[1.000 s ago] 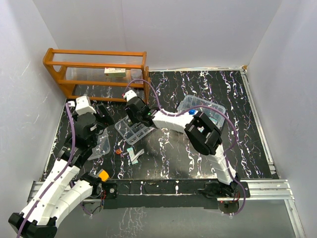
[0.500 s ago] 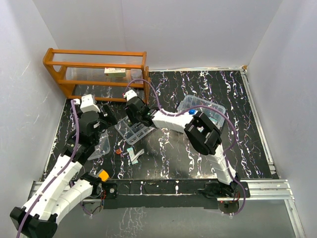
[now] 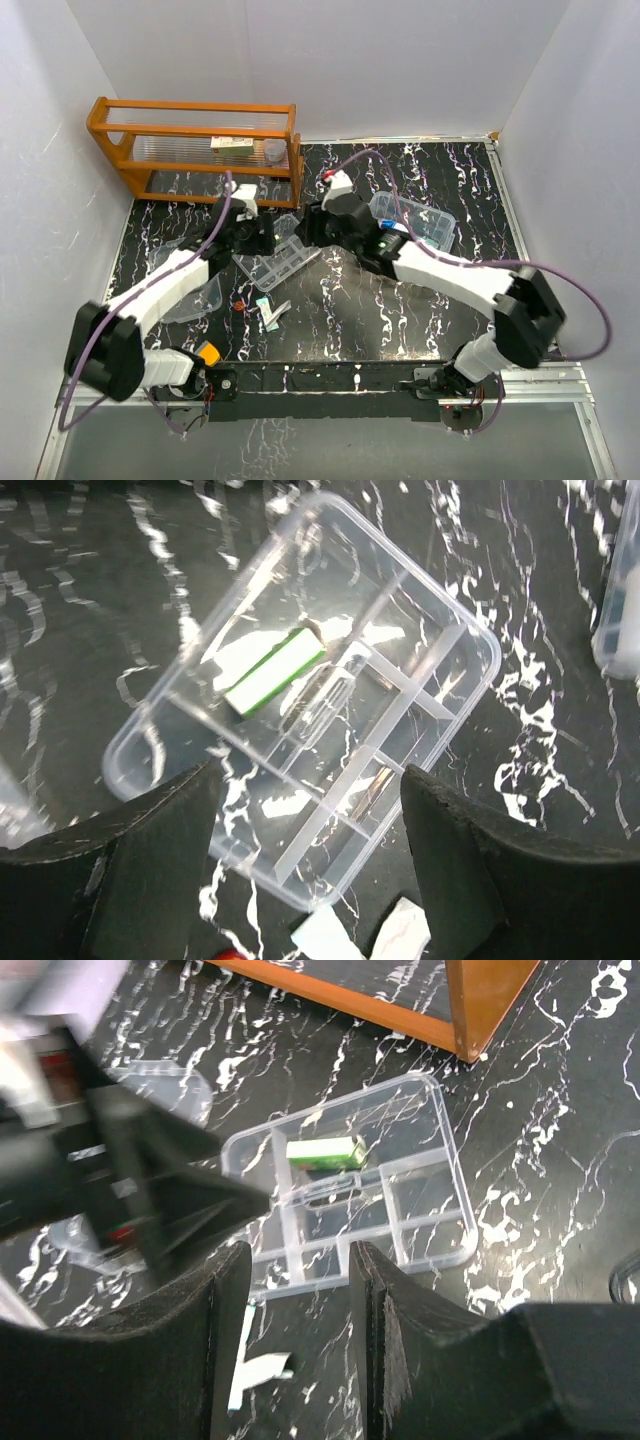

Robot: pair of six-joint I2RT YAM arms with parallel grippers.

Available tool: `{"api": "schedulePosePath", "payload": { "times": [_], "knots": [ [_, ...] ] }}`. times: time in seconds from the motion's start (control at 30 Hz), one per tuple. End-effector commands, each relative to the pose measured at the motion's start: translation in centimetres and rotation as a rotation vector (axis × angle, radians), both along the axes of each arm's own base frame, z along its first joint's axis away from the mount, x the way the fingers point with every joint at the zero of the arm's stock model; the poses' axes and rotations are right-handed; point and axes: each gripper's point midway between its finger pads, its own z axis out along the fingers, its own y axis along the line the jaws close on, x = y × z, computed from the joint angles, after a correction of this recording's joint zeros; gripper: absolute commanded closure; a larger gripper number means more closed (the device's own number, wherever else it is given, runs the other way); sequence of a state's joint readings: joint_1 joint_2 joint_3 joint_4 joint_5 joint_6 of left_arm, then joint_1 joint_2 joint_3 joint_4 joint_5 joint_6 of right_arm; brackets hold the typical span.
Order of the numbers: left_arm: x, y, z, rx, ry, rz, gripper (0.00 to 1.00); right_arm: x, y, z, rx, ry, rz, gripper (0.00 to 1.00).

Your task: Organize the medicine kit

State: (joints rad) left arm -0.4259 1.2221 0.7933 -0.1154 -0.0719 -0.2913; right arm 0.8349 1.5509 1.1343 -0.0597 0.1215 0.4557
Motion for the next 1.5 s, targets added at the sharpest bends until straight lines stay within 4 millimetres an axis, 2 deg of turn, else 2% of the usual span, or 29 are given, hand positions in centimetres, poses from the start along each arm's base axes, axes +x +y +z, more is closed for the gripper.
{"api": "schedulePosePath", "payload": {
  "times": [0.0,0.2,0.4,0.53,0.77,0.97,1.07,1.27,1.4,1.47],
  "knots": [
    [1.6,-3.9,0.0,0.002,0.0,-0.29,0.3,-2.7,-1.4,3.0,0.163,-0.003,-0.016,0.58],
    [4.3,-4.0,0.0,0.095,-0.069,-0.376,0.37,-4.9,-3.4,4.3,0.198,-0.013,0.0,0.58],
    [4.2,-3.7,-3.4,0.21,0.041,-0.497,0.5,-5.6,-4.3,4.1,0.21,-0.011,-0.008,0.58],
    [4.8,-2.8,-4.4,0.298,0.06,-0.522,0.56,-5.9,-4.3,3.9,0.214,-0.006,-0.002,0.58],
    [5.6,-1.9,-4.8,0.364,0.05,-0.515,0.55,-6.0,-4.0,3.8,0.219,0.002,0.009,0.58],
    [5.6,-1.3,-6.5,0.406,0.104,-0.516,0.58,-5.9,-4.3,4.0,0.215,-0.007,0.003,0.58],
    [5.7,-1.4,-7.1,0.404,0.126,-0.526,0.63,-5.9,-4.3,3.9,0.212,-0.006,-0.001,0.58],
    [6.1,-1.9,-7.2,0.39,0.12,-0.529,0.74,-5.9,-4.4,4.1,0.214,-0.009,-0.003,0.58],
    [6.8,-0.9,-7.0,0.416,0.101,-0.423,0.81,-5.8,-4.5,4.1,0.214,-0.011,-0.008,0.58],
    [7.1,-0.4,-6.6,0.453,0.067,-0.362,0.82,-5.9,-4.5,4.1,0.214,-0.011,-0.008,0.58]
  ]
}}
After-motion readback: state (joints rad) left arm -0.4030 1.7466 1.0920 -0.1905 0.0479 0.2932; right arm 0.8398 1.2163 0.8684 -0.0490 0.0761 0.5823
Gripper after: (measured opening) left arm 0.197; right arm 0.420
